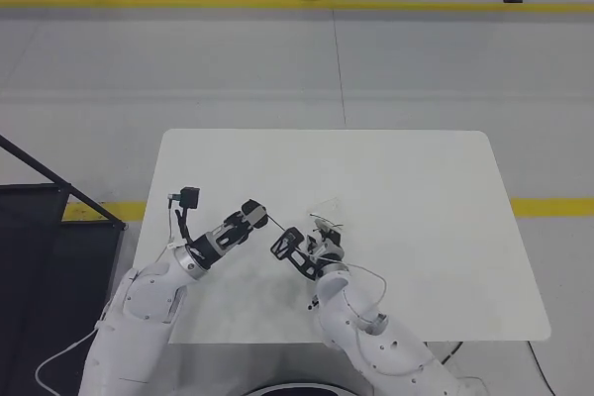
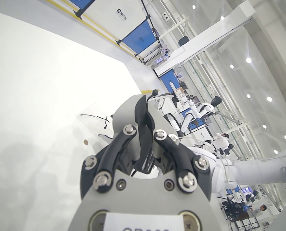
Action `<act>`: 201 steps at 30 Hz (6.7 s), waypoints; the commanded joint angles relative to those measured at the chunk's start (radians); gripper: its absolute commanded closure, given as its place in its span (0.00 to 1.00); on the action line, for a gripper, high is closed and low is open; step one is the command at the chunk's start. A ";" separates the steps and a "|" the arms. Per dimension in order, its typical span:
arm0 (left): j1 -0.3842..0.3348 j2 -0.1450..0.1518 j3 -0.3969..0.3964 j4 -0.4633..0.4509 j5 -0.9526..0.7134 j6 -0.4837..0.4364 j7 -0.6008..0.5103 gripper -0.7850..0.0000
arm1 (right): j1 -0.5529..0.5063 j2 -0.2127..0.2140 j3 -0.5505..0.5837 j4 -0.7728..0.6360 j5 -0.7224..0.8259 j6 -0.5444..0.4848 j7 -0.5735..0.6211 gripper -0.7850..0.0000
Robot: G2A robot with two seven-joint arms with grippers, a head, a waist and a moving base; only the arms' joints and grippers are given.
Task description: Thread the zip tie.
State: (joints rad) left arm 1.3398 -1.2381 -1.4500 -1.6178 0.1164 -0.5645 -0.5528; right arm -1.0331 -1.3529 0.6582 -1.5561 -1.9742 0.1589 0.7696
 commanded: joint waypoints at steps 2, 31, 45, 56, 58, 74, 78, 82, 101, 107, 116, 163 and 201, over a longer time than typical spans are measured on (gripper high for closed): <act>-0.002 0.002 0.004 0.002 -0.008 0.000 -0.003 1.00 | 0.005 -0.011 0.001 0.012 -0.006 -0.004 0.002 0.60; -0.008 0.020 0.021 0.003 -0.011 -0.001 0.015 1.00 | -0.098 -0.044 0.133 -0.064 -0.077 -0.032 -0.106 1.00; -0.066 0.029 0.118 -0.019 0.089 0.022 -0.135 1.00 | -0.404 0.026 0.416 -0.415 0.007 -0.159 -0.514 1.00; -0.157 0.038 0.201 -0.005 0.133 0.048 -0.317 1.00 | -0.560 0.059 0.568 -0.556 0.045 -0.272 -0.726 1.00; -0.157 0.038 0.201 -0.005 0.133 0.048 -0.317 1.00 | -0.560 0.059 0.568 -0.556 0.045 -0.272 -0.726 1.00; -0.209 0.040 0.243 0.056 0.030 0.013 -0.384 1.00 | -0.580 0.075 0.592 -0.545 -0.005 -0.327 -0.963 1.00; -0.280 0.039 0.270 0.144 -0.078 -0.049 -0.469 1.00 | -0.613 0.084 0.624 -0.543 -0.002 -0.323 -1.079 1.00; -0.341 0.035 0.309 0.212 -0.143 -0.066 -0.521 1.00 | -0.637 0.092 0.653 -0.539 0.003 -0.336 -1.192 1.00; -0.462 0.023 0.420 0.350 -0.326 -0.084 -0.618 1.00 | -0.653 0.109 0.622 -0.559 -0.165 -0.297 -1.191 1.00; -0.471 0.026 0.435 0.356 -0.328 -0.089 -0.614 1.00 | -0.651 0.107 0.596 -0.556 -0.179 -0.244 -1.164 1.00; -0.479 0.032 0.449 0.362 -0.334 -0.097 -0.606 1.00 | -0.639 0.109 0.574 -0.554 -0.219 -0.238 -1.129 1.00; -0.479 0.058 0.468 0.339 -0.350 -0.102 -0.579 1.00 | -0.619 0.118 0.537 -0.553 -0.284 -0.206 -1.058 1.00; -0.497 0.063 0.501 0.351 -0.360 -0.086 -0.562 1.00 | -0.632 0.126 0.531 -0.552 -0.282 -0.155 -1.088 1.00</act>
State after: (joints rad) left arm 0.8429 -1.1753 -0.9493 -1.2666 -0.2434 -0.6505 -1.1151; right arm -1.6654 -1.2272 1.1874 -2.1088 -2.2581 0.0033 -0.3156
